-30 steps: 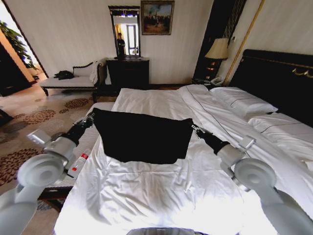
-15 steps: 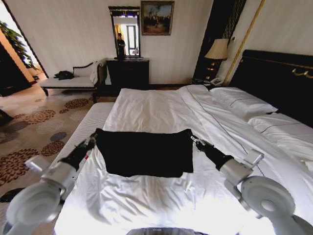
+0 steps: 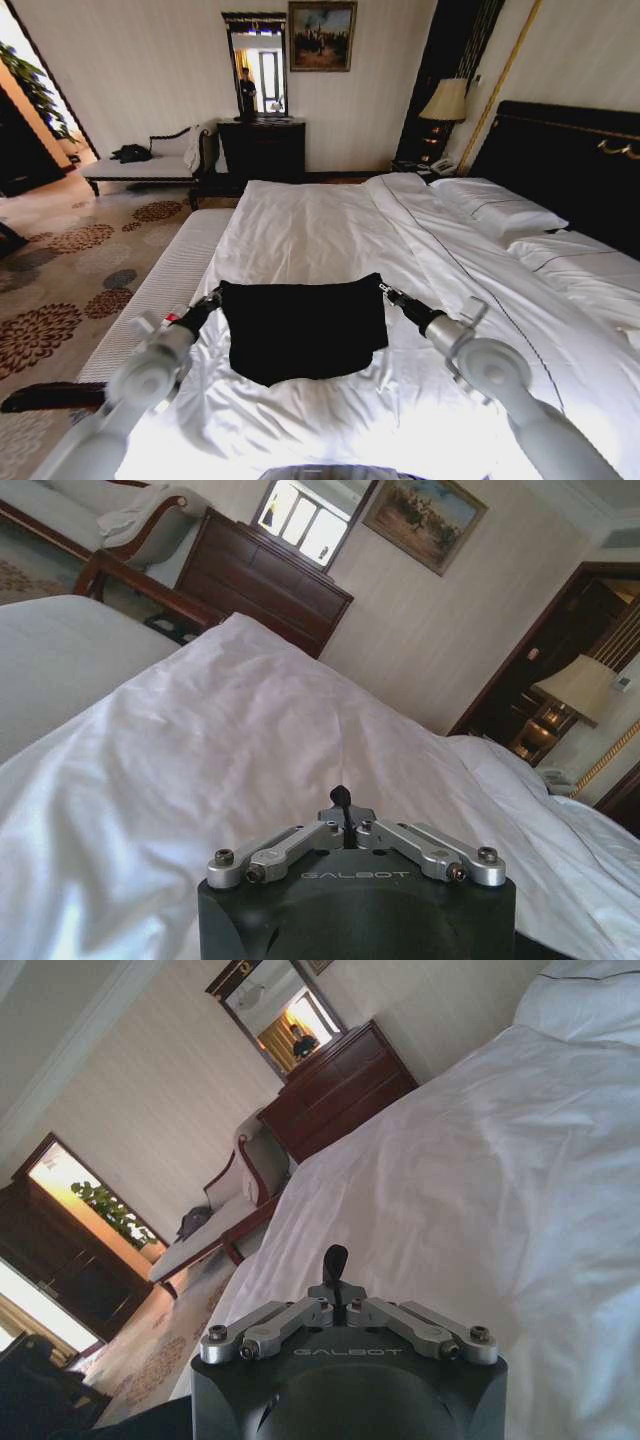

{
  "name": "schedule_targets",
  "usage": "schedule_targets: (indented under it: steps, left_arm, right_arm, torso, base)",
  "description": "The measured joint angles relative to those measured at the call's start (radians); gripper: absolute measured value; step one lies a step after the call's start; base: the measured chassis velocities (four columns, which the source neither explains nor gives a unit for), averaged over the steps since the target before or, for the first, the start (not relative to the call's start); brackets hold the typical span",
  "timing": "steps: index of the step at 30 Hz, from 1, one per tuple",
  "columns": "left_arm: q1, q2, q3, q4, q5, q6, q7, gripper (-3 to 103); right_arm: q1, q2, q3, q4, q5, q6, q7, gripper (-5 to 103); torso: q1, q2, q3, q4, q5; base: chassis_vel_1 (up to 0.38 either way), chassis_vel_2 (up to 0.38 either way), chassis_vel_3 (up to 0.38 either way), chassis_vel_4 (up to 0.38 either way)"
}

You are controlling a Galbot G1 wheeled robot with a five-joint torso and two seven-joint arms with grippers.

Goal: Fold the clothes on the bed.

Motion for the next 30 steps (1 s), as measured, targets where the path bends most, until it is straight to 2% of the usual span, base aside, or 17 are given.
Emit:
schedule_targets:
  steps: [4, 5, 8, 12, 18, 21, 30]
  left_arm:
    - [-0.173, -0.052, 0.137, 0.154, 0.016, -0.003, 0.002, 0]
    - [-0.173, -0.052, 0.137, 0.154, 0.016, -0.003, 0.002, 0]
    - [-0.280, -0.095, 0.202, 0.291, 0.022, -0.003, 0.012, 0]
    - [-0.344, -0.131, 0.226, 0.410, 0.051, -0.006, 0.041, 0]
    - [-0.401, -0.180, 0.230, 0.512, 0.083, -0.011, 0.065, 0]
    - [-0.458, -0.206, 0.258, 0.571, 0.097, -0.014, 0.081, 0]
    - [-0.521, -0.230, 0.317, 0.633, 0.115, -0.017, 0.097, 0]
  right_arm:
    - [0.164, 0.029, -0.117, -0.178, -0.023, 0.020, -0.016, 1]
    - [0.164, 0.029, -0.117, -0.178, -0.023, 0.020, -0.016, 1]
    - [0.260, 0.053, -0.198, -0.305, -0.056, 0.034, -0.032, 1]
    - [0.335, 0.081, -0.250, -0.426, -0.092, 0.047, -0.049, 1]
    - [0.415, 0.104, -0.273, -0.571, -0.128, 0.063, -0.071, 1]
    - [0.454, 0.119, -0.277, -0.648, -0.156, 0.084, -0.079, 1]
    - [0.493, 0.138, -0.282, -0.707, -0.185, 0.099, -0.094, 1]
  torso:
    - [0.000, 0.000, 0.000, 0.0005, 0.0002]
    - [0.000, 0.000, 0.000, 0.0005, 0.0002]
    - [0.000, 0.000, 0.000, 0.0002, 0.0000]
    - [0.000, 0.000, 0.000, 0.0004, 0.0001]
    - [0.000, 0.000, 0.000, 0.0007, -0.0001]
    - [0.000, 0.000, 0.000, 0.0000, 0.0001]
    - [0.000, 0.000, 0.000, 0.0005, -0.0001]
  base:
    - [0.000, 0.000, 0.000, 0.000]
    - [0.000, 0.000, 0.000, 0.000]
    - [0.000, 0.000, 0.000, 0.000]
    - [0.000, 0.000, 0.000, 0.000]
    - [0.000, 0.000, 0.000, 0.000]
    - [0.000, 0.000, 0.000, 0.000]
    - [0.000, 0.000, 0.000, 0.000]
